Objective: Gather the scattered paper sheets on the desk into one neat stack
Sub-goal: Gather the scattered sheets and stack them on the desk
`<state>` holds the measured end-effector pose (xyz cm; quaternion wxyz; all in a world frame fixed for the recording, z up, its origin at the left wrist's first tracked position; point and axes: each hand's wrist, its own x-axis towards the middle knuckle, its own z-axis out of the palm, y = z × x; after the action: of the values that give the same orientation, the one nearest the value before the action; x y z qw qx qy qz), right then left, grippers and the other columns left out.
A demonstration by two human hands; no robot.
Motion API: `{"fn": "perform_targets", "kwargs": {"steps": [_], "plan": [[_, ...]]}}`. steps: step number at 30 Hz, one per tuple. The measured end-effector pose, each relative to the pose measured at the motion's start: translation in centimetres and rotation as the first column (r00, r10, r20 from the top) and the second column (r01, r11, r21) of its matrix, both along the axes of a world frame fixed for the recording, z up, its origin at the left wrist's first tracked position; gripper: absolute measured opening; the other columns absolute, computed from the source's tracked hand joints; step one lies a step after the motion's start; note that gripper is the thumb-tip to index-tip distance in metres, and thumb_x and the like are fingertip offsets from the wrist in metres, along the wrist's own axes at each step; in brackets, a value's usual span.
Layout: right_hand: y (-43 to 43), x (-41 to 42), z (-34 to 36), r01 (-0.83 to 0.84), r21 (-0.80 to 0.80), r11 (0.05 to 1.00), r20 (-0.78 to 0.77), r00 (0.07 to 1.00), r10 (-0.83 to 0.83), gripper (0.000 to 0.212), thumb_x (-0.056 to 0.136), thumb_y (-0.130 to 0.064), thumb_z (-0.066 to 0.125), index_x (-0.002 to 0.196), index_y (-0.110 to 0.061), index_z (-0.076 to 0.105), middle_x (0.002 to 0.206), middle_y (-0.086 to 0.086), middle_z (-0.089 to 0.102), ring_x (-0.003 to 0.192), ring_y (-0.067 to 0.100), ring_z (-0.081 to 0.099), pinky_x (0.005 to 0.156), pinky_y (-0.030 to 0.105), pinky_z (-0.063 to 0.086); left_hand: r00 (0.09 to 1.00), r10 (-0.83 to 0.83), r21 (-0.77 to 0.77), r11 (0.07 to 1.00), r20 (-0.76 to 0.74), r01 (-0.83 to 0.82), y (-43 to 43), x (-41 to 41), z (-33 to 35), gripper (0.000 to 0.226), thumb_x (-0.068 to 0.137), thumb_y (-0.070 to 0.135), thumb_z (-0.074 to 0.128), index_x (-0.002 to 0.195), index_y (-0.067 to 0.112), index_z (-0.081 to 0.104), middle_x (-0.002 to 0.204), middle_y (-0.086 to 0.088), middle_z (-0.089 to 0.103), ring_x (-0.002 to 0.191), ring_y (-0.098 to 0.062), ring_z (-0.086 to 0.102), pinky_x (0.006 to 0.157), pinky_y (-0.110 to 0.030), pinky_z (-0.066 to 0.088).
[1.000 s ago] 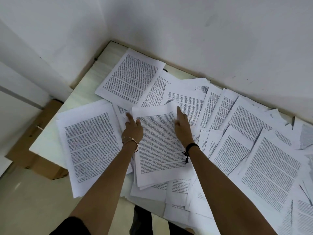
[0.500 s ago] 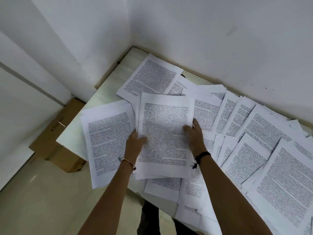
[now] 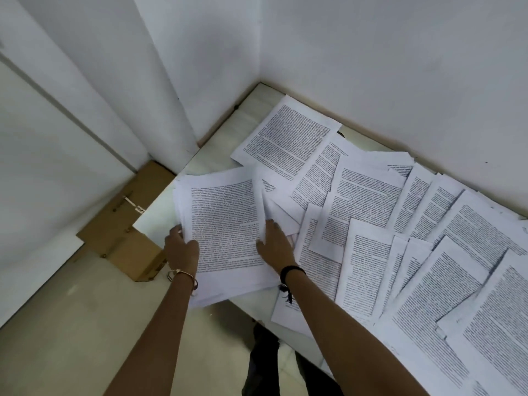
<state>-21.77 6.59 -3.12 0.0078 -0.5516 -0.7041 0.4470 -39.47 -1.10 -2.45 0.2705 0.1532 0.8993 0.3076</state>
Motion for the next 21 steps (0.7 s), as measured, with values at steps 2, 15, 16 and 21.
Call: {"fn": "perform_targets", "kwargs": {"steps": [2, 15, 16, 21], "plan": [[-0.5, 0.3, -0.7, -0.006, 0.188, 0.982, 0.119, 0.993, -0.017, 0.043, 0.091, -0.012, 0.051, 0.132, -0.004, 0.041, 0.128, 0.013, 0.044, 0.115, 0.030, 0.044, 0.093, 0.035, 0.041, 1.000, 0.015, -0.060, 0.998, -0.019, -0.016, -1.0, 0.1, -0.8, 0.047, 0.081, 0.006, 0.060, 0.127, 0.000, 0.052, 0.125, -0.025, 0.054, 0.112, -0.040, 0.053, 0.093, -0.045, 0.044], [0.6, -0.6, -1.0, -0.217, 0.171, 0.961, 0.052, 0.976, 0.211, 0.047, 0.097, -0.003, 0.037, 0.143, -0.001, 0.034, 0.129, 0.018, 0.047, 0.107, 0.031, 0.054, 0.078, 0.019, 0.036, 0.994, -0.036, -0.088, 0.995, 0.108, 0.046, -0.1, -1.7, -1.1, 0.048, 0.090, 0.010, 0.054, 0.134, 0.005, 0.034, 0.122, -0.023, 0.055, 0.105, -0.042, 0.056, 0.081, -0.046, 0.049], [0.9, -0.3, -0.9, -0.220, 0.169, 0.961, 0.048, 0.975, 0.215, 0.044, 0.097, -0.005, 0.037, 0.141, -0.002, 0.039, 0.125, 0.018, 0.050, 0.106, 0.031, 0.055, 0.078, 0.022, 0.037, 0.994, -0.052, -0.088, 0.994, 0.099, 0.060, 0.0, -2.0, -1.1, 0.049, 0.091, 0.010, 0.054, 0.135, 0.006, 0.033, 0.121, -0.023, 0.056, 0.104, -0.042, 0.056, 0.082, -0.046, 0.050], [1.9, 1.3, -1.0, -0.113, 0.338, 0.934, 0.145, 0.987, 0.067, 0.047, 0.092, -0.010, 0.049, 0.139, -0.007, 0.042, 0.137, 0.012, 0.044, 0.127, 0.028, 0.041, 0.096, 0.035, 0.046, 0.994, -0.087, -0.091, 0.991, 0.067, 0.093, 0.4, -2.1, -1.3, 0.053, 0.090, 0.008, 0.054, 0.138, 0.009, 0.032, 0.120, -0.023, 0.056, 0.104, -0.042, 0.057, 0.082, -0.049, 0.052]]}}
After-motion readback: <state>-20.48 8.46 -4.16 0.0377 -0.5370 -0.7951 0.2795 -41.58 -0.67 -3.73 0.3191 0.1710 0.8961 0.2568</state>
